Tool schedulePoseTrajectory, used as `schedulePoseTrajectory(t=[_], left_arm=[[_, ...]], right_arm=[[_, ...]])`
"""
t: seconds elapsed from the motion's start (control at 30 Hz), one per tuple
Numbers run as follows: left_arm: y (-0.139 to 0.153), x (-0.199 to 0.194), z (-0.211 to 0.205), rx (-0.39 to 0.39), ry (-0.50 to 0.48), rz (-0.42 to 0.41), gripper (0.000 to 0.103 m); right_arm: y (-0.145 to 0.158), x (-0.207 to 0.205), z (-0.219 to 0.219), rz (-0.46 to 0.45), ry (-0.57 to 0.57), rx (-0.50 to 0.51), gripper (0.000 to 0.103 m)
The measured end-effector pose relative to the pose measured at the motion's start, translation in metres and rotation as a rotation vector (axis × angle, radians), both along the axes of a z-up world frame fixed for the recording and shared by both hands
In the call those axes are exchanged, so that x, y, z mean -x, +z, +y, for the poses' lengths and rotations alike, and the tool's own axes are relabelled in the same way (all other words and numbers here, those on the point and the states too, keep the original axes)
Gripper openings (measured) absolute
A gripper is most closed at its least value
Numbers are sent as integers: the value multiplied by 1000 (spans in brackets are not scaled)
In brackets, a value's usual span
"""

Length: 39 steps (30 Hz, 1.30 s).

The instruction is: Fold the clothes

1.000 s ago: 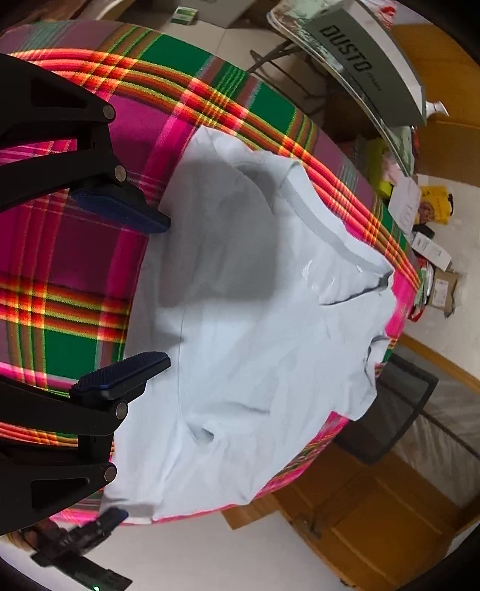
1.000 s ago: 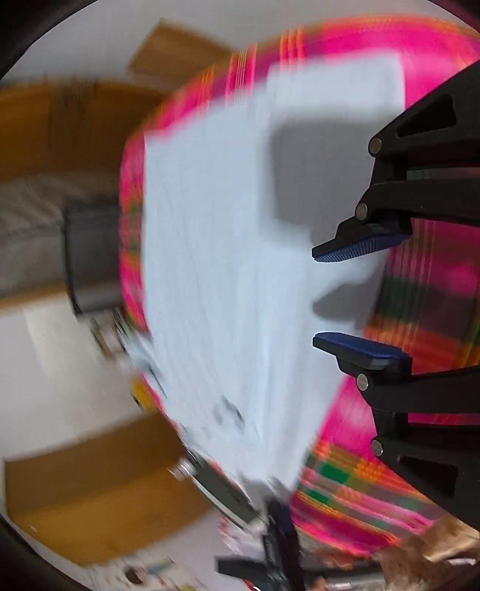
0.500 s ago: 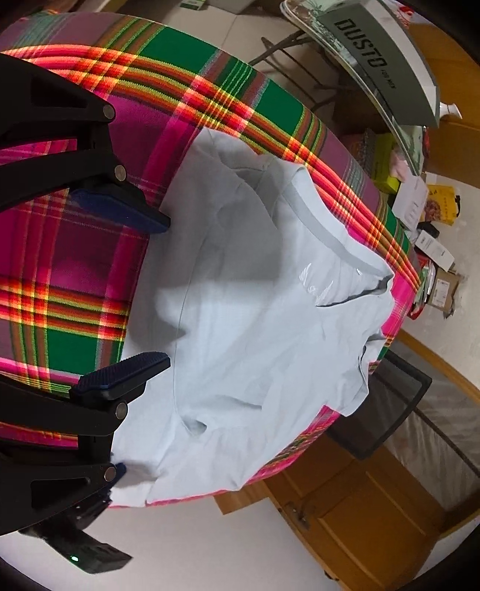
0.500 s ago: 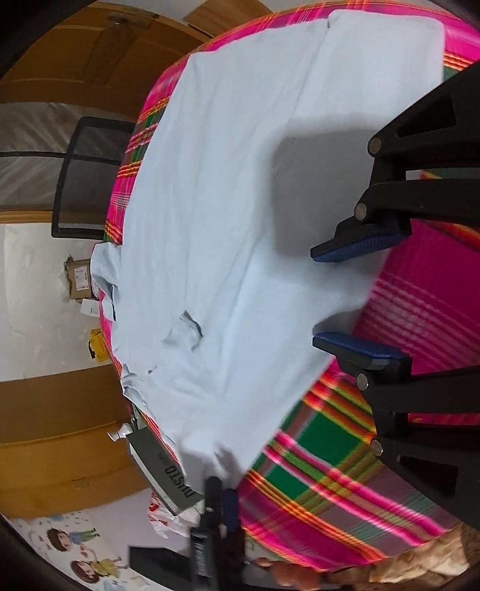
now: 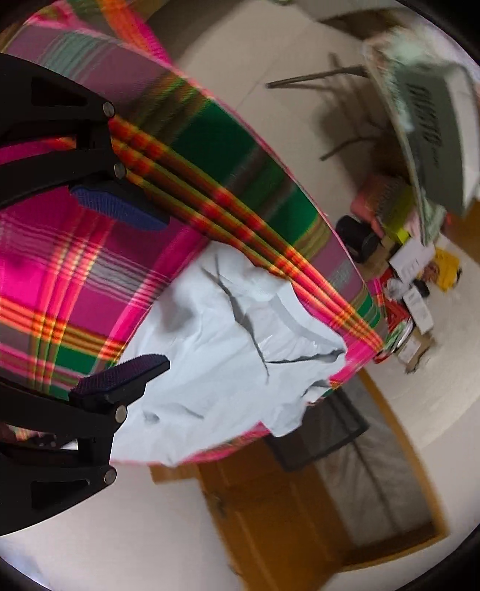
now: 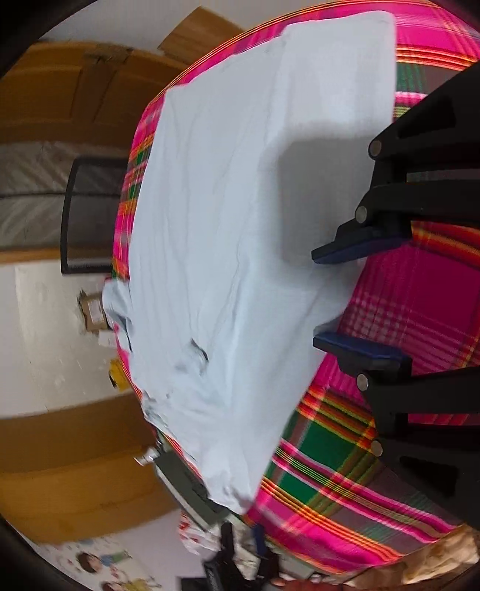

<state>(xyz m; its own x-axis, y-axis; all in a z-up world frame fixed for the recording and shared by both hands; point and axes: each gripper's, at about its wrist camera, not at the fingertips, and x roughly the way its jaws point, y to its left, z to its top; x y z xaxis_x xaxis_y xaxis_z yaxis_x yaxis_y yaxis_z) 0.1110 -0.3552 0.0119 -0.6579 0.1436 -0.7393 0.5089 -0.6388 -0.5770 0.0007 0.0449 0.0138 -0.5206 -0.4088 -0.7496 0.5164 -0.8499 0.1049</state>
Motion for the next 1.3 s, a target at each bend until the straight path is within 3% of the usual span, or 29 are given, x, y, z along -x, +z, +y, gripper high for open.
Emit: schedulePoseTrajectory(t=[0.2, 0.53, 0.63, 0.93, 1.17, 1.23, 1.3], left_arm=[[-3, 2, 2, -60, 34, 11, 75], [-5, 27, 5, -98, 40, 41, 76], [-12, 33, 3, -194, 51, 78, 76], [-11, 33, 21, -193, 44, 84, 76], [-14, 41, 13, -280, 136, 83, 75], [-13, 42, 15, -261, 141, 77, 71], [-13, 40, 17, -228, 149, 61, 57]], right_arm=[[-1, 5, 8, -23, -35, 31, 39], [-2, 4, 8, -16, -40, 19, 39], [-1, 4, 9, -16, -41, 22, 39], [-2, 4, 9, -22, -44, 30, 39], [-2, 6, 15, -34, -66, 57, 39], [-2, 6, 16, -35, -71, 60, 39], [-1, 6, 16, -32, -74, 59, 39]])
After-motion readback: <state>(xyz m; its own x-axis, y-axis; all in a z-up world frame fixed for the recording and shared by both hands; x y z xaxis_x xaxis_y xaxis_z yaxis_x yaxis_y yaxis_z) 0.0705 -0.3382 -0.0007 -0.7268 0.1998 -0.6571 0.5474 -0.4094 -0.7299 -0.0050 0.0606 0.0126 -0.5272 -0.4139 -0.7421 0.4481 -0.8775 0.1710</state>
